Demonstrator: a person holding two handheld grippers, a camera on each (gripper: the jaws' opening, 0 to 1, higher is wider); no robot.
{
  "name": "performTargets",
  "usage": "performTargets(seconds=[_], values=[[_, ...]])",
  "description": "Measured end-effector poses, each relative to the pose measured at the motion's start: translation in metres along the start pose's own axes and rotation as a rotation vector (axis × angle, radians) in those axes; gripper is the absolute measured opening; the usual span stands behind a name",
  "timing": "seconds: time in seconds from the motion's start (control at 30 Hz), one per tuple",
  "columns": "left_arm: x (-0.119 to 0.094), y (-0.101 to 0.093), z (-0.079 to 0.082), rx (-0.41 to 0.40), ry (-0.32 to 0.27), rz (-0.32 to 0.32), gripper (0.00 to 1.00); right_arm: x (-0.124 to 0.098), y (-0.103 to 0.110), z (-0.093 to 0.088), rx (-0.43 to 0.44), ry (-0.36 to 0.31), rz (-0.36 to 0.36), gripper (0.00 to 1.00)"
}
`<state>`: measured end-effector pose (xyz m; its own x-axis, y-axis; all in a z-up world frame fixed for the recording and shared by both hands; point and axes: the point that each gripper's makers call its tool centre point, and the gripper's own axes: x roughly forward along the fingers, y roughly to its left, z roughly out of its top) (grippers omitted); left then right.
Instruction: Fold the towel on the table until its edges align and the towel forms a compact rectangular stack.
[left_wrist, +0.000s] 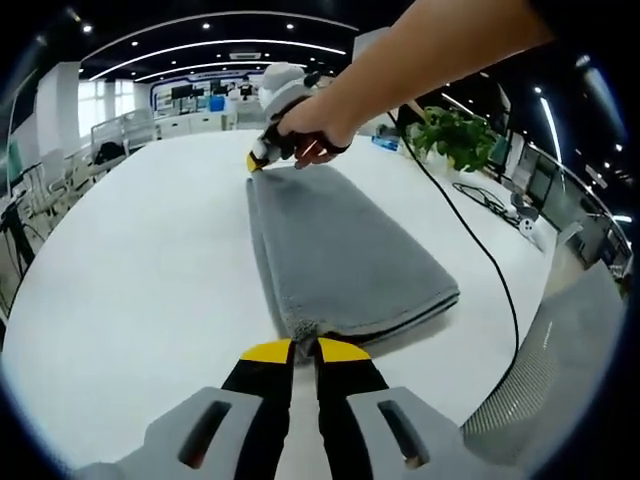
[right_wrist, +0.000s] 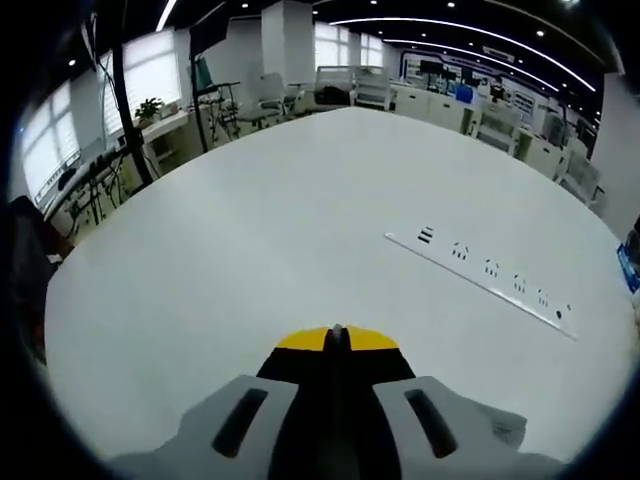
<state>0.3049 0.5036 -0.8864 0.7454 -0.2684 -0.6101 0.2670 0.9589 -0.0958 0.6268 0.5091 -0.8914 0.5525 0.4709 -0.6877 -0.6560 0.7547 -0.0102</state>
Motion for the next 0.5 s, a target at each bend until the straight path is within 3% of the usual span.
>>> performTargets(seconds=[0.23, 0.5], values=[[-0.002, 0.002, 0.003, 0.0, -0.024, 0.012, 0.08, 0.0, 0.003, -0.003, -0.05, 0.001, 0.005, 0.03], [-0.005, 0.002, 0.006, 0.007, -0.054, 0.018, 0.15, -0.009, -0.003, 0.019, -0.063, -0.08, 0.004, 0.07]])
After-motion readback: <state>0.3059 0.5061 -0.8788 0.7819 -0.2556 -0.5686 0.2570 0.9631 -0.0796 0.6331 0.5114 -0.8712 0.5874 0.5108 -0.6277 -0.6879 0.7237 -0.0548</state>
